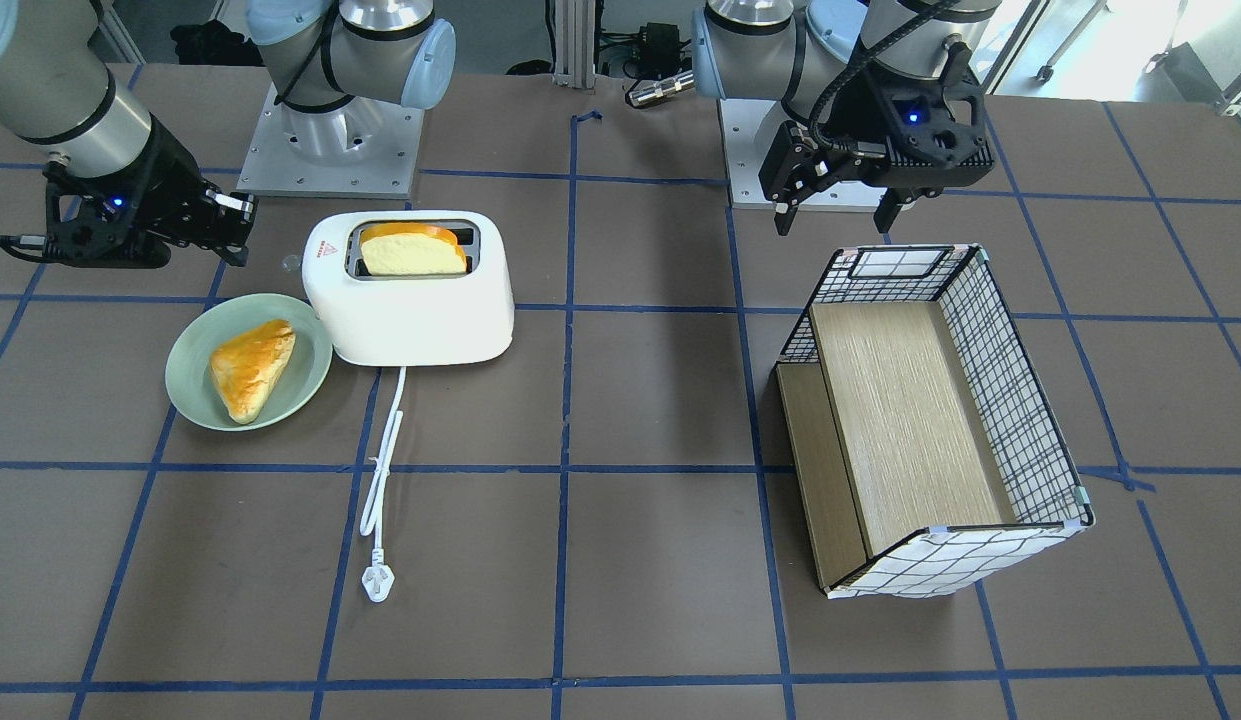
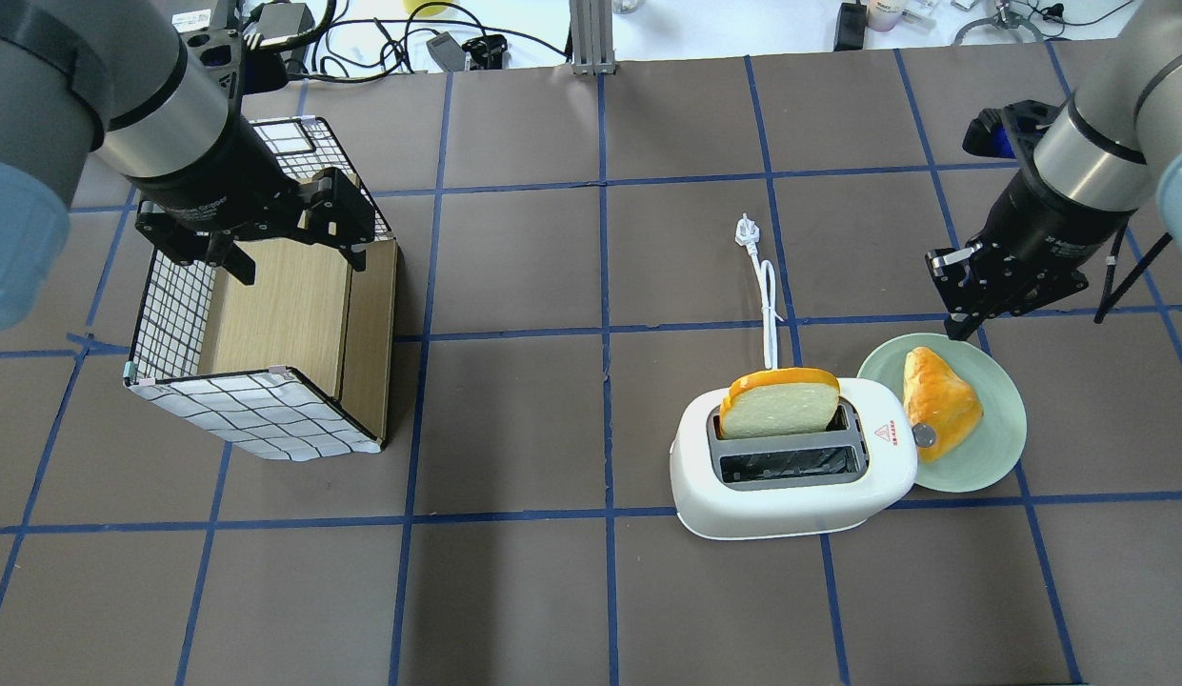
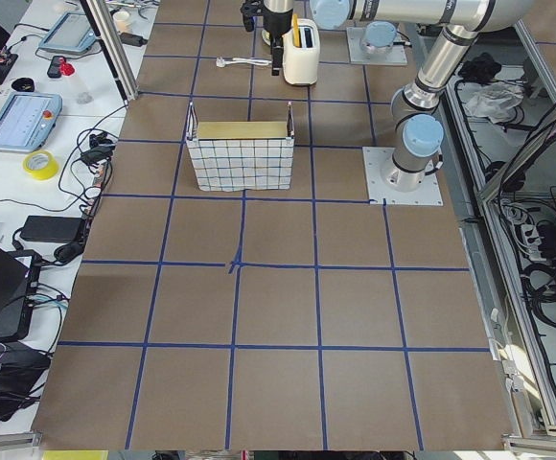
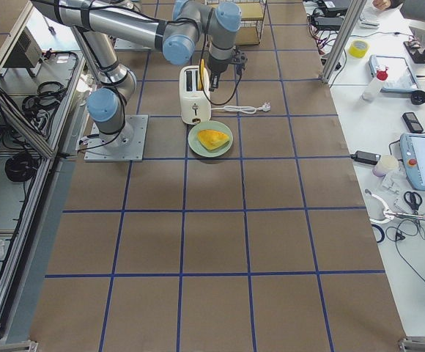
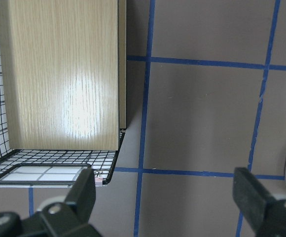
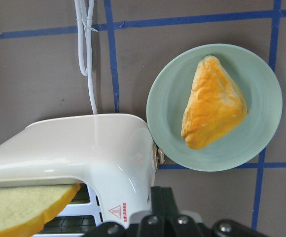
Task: Press toaster with right arm
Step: 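Move the right gripper down toward the toaster's side lever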
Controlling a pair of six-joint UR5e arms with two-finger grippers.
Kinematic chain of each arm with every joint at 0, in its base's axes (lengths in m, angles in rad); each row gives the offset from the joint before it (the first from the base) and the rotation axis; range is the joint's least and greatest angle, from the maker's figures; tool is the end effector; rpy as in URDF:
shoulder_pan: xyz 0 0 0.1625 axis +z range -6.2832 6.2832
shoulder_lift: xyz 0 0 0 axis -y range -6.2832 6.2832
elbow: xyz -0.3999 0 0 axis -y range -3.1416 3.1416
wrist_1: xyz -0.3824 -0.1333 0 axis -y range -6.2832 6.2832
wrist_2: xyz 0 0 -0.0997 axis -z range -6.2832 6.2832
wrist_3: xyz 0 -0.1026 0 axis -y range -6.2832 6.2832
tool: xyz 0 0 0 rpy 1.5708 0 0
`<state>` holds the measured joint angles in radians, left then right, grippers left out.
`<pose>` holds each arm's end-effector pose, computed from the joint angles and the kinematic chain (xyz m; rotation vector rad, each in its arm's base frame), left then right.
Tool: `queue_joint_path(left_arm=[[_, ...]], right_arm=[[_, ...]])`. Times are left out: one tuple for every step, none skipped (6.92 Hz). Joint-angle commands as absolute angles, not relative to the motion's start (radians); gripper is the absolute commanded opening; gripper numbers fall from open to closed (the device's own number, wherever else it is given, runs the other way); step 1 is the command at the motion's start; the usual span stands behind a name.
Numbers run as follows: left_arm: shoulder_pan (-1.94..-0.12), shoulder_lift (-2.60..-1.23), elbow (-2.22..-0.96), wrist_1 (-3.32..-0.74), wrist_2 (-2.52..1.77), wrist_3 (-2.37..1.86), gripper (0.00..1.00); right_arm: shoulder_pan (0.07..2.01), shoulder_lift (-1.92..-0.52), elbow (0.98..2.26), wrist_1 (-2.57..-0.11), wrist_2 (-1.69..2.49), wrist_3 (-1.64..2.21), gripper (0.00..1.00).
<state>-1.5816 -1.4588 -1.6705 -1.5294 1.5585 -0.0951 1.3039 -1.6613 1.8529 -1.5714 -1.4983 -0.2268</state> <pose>-0.1393 -0.4413 0.4675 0.1312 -3.1226 0.0828 0.0256 -0.4400 0.3685 0.0709 3.0135 0.2533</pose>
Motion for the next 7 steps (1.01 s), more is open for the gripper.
queue_joint_path(left_arm=[[-1.582, -1.457, -1.671, -1.529, 1.559, -0.095, 1.00], [-1.582, -1.459, -1.671, -1.529, 1.559, -0.095, 1.00], [-1.582, -1.459, -1.671, -1.529, 1.559, -0.095, 1.00], [-1.582, -1.459, -1.671, -1.529, 1.559, -0.095, 1.00], [-1.582, -1.459, -1.671, -1.529, 1.559, -0.095, 1.00], [-1.582, -1.459, -1.671, -1.529, 1.559, -0.095, 1.00], [-1.582, -1.459, -1.671, -1.529, 1.559, -0.095, 1.00]], right_arm=[[1.264, -1.661, 1.922, -1.575, -1.485, -0.271, 0.00], [1.262, -1.661, 1.946, -1.566, -1.485, -0.270, 0.00], [1.262, -1.661, 1.960, -1.556, -1.486, -0.267, 0.00], [1.262, -1.663, 1.986, -1.554, -1.486, -0.267, 0.00], [1.262, -1.663, 2.003, -1.554, -1.486, -0.267, 0.00], [1.262, -1.663, 2.029, -1.542, -1.486, -0.270, 0.00], [1.262, -1.663, 2.045, -1.546, -1.486, -0.270, 0.00]])
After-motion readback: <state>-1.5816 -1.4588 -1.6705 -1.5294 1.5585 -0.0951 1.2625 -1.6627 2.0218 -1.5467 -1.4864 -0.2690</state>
